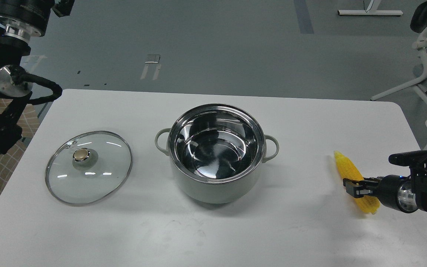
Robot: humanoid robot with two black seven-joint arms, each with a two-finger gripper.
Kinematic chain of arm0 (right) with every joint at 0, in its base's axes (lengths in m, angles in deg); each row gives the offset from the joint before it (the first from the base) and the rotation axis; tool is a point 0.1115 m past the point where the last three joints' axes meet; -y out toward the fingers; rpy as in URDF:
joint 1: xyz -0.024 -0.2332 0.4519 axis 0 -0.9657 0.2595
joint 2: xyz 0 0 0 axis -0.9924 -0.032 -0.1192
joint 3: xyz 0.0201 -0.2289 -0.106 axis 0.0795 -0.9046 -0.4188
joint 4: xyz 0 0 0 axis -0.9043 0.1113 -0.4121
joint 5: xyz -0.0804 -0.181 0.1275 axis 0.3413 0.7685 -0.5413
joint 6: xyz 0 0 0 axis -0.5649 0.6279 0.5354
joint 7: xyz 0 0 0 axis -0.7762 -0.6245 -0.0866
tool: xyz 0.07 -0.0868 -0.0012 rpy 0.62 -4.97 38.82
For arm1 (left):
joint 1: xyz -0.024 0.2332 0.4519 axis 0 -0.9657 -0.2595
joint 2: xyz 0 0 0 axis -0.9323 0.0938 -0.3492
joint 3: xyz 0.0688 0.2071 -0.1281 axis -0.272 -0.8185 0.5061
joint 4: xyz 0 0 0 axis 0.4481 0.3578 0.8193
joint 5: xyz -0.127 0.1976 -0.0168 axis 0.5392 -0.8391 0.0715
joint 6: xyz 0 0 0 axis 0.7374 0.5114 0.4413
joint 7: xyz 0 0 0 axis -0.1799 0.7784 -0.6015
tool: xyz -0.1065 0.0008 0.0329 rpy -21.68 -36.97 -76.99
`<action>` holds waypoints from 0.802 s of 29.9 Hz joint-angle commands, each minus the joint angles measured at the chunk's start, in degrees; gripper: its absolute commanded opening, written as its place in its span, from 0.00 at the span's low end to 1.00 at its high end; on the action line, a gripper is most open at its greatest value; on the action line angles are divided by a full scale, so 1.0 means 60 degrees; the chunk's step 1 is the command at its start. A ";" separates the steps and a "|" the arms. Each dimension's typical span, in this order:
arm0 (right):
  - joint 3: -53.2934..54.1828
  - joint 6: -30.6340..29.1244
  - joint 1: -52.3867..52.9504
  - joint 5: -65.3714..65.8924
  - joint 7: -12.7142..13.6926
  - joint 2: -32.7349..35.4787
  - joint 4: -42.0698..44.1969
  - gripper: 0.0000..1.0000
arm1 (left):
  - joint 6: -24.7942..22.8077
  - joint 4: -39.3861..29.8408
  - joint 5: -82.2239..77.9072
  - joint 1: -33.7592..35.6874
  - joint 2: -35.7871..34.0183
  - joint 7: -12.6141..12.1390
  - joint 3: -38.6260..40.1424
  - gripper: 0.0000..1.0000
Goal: Open pot and put corn in
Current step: 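Reach the right gripper to the yellow corn cob and grasp it, then lift the corn cob upward with the right gripper, then move the corn over the open pot and lower it inside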
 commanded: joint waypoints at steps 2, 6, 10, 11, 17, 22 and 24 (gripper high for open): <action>0.0812 0.0001 0.0078 -0.0043 -0.0043 0.0441 -0.0679 0.09 | 0.0000 -0.0022 0.0011 0.0030 -0.0041 -0.0015 0.0000 0.97; 0.2189 0.0001 0.0866 -0.0102 -0.0116 0.0619 -0.1645 0.09 | 0.0000 -0.0094 -0.0003 0.0045 -0.0070 -0.0015 0.0015 0.97; 0.2206 0.0001 0.1849 -0.0146 -0.0116 0.0487 -0.2276 0.09 | 0.0000 -0.0109 0.0011 0.0045 -0.0056 -0.0029 0.0015 0.97; 0.2147 0.0001 0.2141 -0.0175 -0.0116 0.0153 -0.2495 0.09 | 0.0000 -0.0109 0.0011 0.0059 -0.0056 -0.0029 0.0015 0.97; 0.1126 0.0001 0.3356 -0.0146 0.0030 -0.2351 -0.2630 0.10 | 0.0044 -0.0109 -0.0003 0.0089 0.0003 -0.0044 0.0000 0.97; -0.0883 0.0001 0.4325 -0.0058 0.0294 -0.3526 -0.2191 0.10 | 0.0058 -0.0109 -0.0003 0.0089 0.0018 -0.0058 0.0000 0.97; -0.1455 0.0001 0.4443 -0.0058 0.0367 -0.3893 -0.1839 0.10 | 0.0044 -0.0109 -0.0003 0.0074 0.0018 -0.0044 -0.0014 0.97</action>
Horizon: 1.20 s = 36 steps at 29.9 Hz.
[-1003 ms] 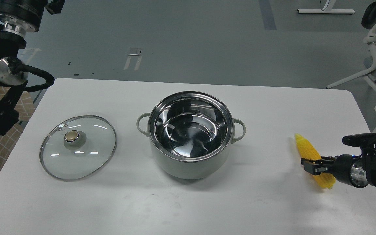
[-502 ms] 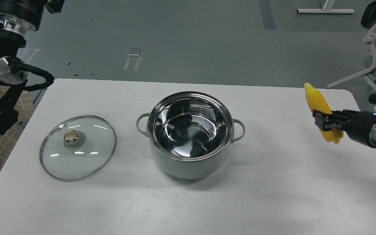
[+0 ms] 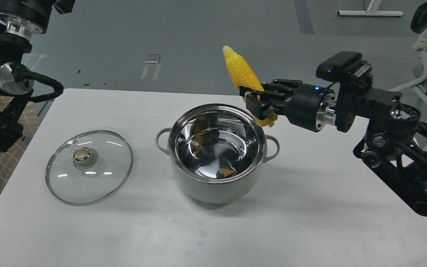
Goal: Open pot and put corn in
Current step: 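Move the corn over the open pot and lower it inside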
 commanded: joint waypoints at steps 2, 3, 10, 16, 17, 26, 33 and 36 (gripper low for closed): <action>-0.1366 0.0000 0.0253 0.0170 0.0187 -0.0617 0.0813 0.14 | -0.0027 0.0000 -0.0001 0.0000 0.0017 0.0007 -0.0013 0.98; -0.1485 0.0000 0.0253 0.0273 0.0187 -0.0632 0.0916 0.15 | -0.0027 0.0000 -0.0001 0.0001 0.0003 0.0007 0.0002 0.98; -0.1647 0.0000 0.0238 0.0435 0.0173 -0.0808 0.1181 0.46 | -0.0057 0.0000 -0.0016 0.0001 -0.0012 0.0007 -0.0028 0.98; -0.1662 0.0000 0.0165 0.0406 0.0158 -0.0793 0.1166 0.83 | -0.0057 -0.0029 -0.0016 0.0001 -0.0012 0.0007 -0.0013 0.98; -0.1662 0.0000 0.0165 0.0406 0.0158 -0.0793 0.1166 0.83 | -0.0057 -0.0030 -0.0016 0.0001 -0.0012 0.0007 -0.0013 0.98; -0.1356 0.0000 0.0253 0.0347 0.0144 -0.0837 0.1122 0.99 | -0.0057 -0.0030 -0.0016 0.0001 -0.0012 0.0022 0.0002 0.98; 0.2342 0.0000 0.0268 0.0289 0.0129 -0.2136 0.1283 1.00 | -0.0086 -0.0030 -0.0016 -0.0014 -0.0012 0.0022 0.0016 0.98; 0.4062 0.0000 0.0297 0.0114 0.0114 -0.2901 0.1590 1.00 | -0.0086 -0.0030 -0.0001 -0.0058 0.0003 0.0022 0.0016 0.98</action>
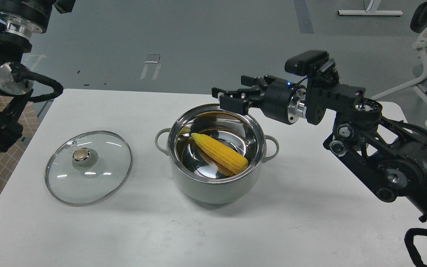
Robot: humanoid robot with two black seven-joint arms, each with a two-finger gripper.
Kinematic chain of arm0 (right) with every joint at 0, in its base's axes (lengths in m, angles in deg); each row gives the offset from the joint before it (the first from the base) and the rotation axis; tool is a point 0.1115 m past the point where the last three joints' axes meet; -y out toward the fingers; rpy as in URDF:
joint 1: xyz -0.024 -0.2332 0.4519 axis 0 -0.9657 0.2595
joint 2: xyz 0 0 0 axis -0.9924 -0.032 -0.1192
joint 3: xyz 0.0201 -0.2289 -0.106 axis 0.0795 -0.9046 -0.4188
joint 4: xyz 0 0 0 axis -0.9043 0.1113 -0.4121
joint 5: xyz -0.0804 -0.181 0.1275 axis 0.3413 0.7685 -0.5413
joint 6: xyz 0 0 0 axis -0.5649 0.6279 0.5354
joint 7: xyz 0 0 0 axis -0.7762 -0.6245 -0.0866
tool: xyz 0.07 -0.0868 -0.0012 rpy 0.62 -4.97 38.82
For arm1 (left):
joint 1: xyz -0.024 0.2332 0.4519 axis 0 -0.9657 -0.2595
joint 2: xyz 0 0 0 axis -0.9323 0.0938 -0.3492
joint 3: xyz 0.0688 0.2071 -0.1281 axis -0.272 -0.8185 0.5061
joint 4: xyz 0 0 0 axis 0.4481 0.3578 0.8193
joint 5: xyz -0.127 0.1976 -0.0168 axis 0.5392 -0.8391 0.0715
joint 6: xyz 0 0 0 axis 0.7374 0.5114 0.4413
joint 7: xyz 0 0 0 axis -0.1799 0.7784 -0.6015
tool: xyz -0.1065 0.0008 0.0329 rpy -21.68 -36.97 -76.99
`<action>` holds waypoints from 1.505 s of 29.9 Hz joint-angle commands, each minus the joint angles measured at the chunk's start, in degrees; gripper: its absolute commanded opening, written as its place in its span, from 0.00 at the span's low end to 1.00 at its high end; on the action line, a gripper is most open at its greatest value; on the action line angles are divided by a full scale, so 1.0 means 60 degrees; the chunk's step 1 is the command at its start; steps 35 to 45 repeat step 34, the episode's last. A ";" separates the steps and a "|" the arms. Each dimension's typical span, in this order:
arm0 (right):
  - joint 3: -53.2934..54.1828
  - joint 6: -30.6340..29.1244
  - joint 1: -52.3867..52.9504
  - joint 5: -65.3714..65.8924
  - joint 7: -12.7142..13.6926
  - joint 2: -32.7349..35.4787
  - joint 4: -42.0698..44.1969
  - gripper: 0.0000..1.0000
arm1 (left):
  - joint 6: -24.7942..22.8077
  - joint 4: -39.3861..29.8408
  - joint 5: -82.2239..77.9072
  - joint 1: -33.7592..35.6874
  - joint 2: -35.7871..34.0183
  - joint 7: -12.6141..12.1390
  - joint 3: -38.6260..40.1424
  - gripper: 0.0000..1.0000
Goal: Open pot and put corn in
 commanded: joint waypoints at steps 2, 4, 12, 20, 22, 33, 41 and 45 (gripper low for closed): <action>0.2364 -0.0007 0.0236 -0.0527 -0.0011 -0.0942 0.0496 1.00 | 0.0005 0.0002 0.0016 -0.0050 -0.0008 -0.0001 0.0008 0.98; 0.2907 -0.0007 0.0616 -0.1126 -0.0026 -0.0899 0.0920 1.00 | -0.0009 0.0002 0.0016 -0.0050 -0.0008 -0.0001 -0.0006 0.98; 0.4328 0.0629 0.1174 -0.5544 -0.0040 0.0227 0.3305 1.00 | -0.0448 0.0104 0.0118 -0.0182 -0.0008 -0.0016 -0.0021 0.98; 0.4490 0.1686 0.1028 -1.0792 -0.0069 0.1327 0.5124 1.00 | -0.0419 0.0119 0.0133 -0.0314 0.0006 -0.0045 -0.0021 0.98; 0.4505 0.1701 0.0751 -1.1845 -0.0070 0.1517 0.5257 1.00 | -0.0419 0.0119 0.0133 -0.0314 0.0021 -0.0133 -0.0021 0.98; 0.4959 0.1730 -0.0159 -1.2628 -0.0084 0.1621 0.5184 1.00 | -0.0331 0.0119 0.0162 -0.0416 0.0182 -0.0382 0.0067 0.98; 0.4973 0.1701 -0.0217 -1.2628 -0.0084 0.1635 0.5141 1.00 | -0.0331 0.0119 0.0162 -0.0489 0.0168 -0.0382 0.0081 0.98; 0.4973 0.1701 -0.0217 -1.2628 -0.0084 0.1635 0.5141 1.00 | -0.0331 0.0119 0.0162 -0.0489 0.0168 -0.0382 0.0081 0.98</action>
